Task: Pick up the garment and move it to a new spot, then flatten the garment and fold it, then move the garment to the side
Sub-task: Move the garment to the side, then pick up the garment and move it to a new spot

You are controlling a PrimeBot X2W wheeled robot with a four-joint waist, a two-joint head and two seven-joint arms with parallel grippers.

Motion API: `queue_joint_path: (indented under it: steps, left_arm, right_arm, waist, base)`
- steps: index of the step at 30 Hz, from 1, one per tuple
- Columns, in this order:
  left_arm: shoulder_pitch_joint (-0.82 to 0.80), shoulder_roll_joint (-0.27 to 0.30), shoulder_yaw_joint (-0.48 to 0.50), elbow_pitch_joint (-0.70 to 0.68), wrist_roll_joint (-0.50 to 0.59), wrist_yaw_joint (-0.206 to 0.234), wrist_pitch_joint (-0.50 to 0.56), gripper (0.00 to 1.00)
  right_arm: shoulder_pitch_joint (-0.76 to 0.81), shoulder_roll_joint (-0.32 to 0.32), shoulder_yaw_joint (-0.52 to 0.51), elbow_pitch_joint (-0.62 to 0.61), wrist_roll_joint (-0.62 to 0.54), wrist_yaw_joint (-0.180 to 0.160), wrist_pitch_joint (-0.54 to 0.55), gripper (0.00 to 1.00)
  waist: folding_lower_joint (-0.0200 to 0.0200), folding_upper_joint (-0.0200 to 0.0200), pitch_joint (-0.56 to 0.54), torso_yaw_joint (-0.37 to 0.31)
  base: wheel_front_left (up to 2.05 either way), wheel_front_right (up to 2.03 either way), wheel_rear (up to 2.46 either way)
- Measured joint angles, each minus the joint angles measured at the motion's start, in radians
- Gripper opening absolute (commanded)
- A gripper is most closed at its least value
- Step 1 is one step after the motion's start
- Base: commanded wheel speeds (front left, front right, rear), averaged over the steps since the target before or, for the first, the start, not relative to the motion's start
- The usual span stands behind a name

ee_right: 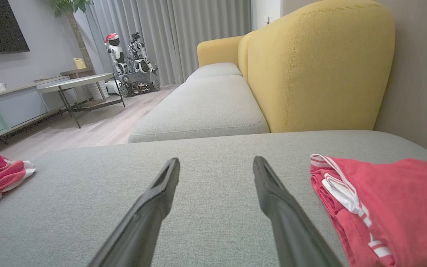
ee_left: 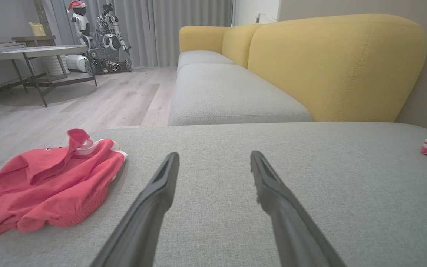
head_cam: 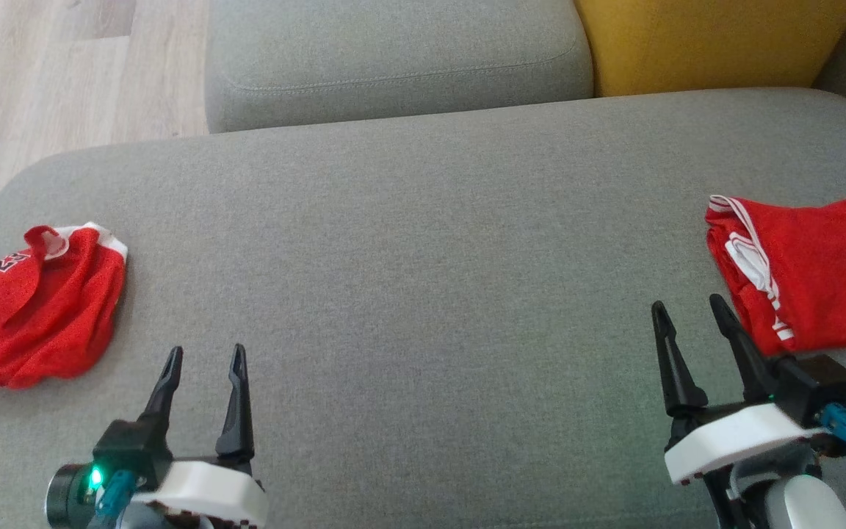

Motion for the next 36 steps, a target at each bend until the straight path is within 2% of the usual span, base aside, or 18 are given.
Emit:
queue_joint_path:
  steps: [16,21,27,36]
  left_arm:
    - [0.000,0.011,-0.001,0.011,0.000,-0.002,0.006,1.00]
    - [-0.003,0.011,-0.012,0.013,0.000,-0.002,0.006,1.00]
    - [-0.008,0.011,-0.024,0.014,0.000,-0.002,0.006,1.00]
    - [-0.026,0.012,-0.021,0.014,0.000,-0.001,-0.002,1.00]
  right_arm:
    - [0.000,0.007,-0.001,-0.002,-0.009,0.000,0.007,1.00]
    - [0.000,0.008,-0.011,-0.002,-0.009,0.000,0.007,1.00]
    - [0.002,0.012,-0.024,-0.009,-0.019,0.000,0.007,1.00]
    - [0.005,0.013,0.003,-0.026,-0.017,0.000,0.012,1.00]
  waist:
    - [0.0000,0.0000,0.012,-0.007]
    - [0.0000,0.0000,0.014,0.010]
    - [0.0000,0.0000,0.014,0.075]
    - [0.0000,0.0000,0.007,0.230]
  base:
    - [0.00,0.00,0.00]
    - [0.00,0.00,0.00]
    - [0.00,0.00,0.00]
    - [0.00,0.00,0.00]
